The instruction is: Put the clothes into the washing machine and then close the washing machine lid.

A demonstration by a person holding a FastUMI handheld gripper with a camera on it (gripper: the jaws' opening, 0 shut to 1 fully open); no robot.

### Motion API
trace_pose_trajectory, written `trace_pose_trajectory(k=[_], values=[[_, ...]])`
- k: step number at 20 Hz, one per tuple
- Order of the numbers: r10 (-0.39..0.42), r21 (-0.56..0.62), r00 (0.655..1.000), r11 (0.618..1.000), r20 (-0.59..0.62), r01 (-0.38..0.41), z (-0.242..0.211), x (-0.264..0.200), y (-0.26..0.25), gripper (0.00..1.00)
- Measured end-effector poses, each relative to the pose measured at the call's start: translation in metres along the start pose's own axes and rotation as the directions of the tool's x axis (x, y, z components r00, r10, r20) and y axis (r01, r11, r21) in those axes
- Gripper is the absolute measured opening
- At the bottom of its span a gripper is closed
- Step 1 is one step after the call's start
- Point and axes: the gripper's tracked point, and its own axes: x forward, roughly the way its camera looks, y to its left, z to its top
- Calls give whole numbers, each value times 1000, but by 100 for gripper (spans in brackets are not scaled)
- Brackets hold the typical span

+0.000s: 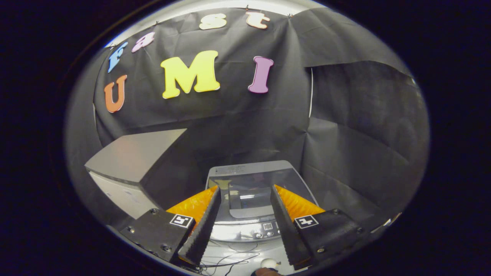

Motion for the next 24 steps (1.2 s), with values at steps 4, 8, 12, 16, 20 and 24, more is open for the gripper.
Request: trace_pose_trajectory(k=[4, 8, 12, 16, 20, 24], values=[[-14, -13, 998, 1000, 61, 15, 18, -55, 2, 82], [-11, -37, 989, 999, 145, 17, 38, -110, 4, 95], [19, -74, 969, 997, 246, -1, 54, -165, 8, 100], [46, -73, 952, 997, 303, -25, 54, -221, 1, 100], [59, -94, 933, 995, 356, -27, 52, -270, -16, 100], [117, -125, 907, 990, 405, -71, 49, -327, -32, 100]])
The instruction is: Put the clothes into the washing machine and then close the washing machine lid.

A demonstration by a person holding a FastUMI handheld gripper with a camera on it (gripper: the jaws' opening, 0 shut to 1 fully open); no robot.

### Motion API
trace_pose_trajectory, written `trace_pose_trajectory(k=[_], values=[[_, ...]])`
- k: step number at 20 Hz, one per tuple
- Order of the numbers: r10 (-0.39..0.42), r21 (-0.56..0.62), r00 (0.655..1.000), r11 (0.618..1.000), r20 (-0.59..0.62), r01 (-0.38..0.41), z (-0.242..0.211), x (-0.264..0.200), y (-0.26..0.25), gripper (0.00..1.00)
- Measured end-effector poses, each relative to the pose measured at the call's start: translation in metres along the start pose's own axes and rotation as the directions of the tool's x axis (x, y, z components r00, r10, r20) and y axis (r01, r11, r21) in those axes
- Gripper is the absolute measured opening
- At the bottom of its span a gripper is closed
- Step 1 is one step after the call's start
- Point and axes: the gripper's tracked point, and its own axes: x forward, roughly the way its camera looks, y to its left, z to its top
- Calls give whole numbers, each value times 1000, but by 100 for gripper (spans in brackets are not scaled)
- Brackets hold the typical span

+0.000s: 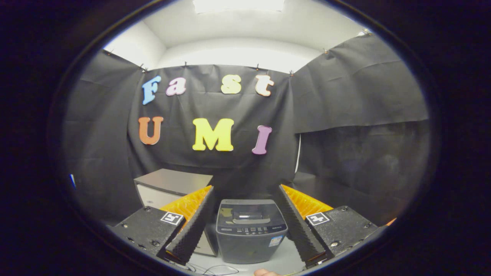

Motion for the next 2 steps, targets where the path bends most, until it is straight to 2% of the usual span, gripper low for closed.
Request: trace_pose_trajectory(k=[2], values=[[20, -13, 1000, 1000, -10, -20, -3, -32, -10, 100]])
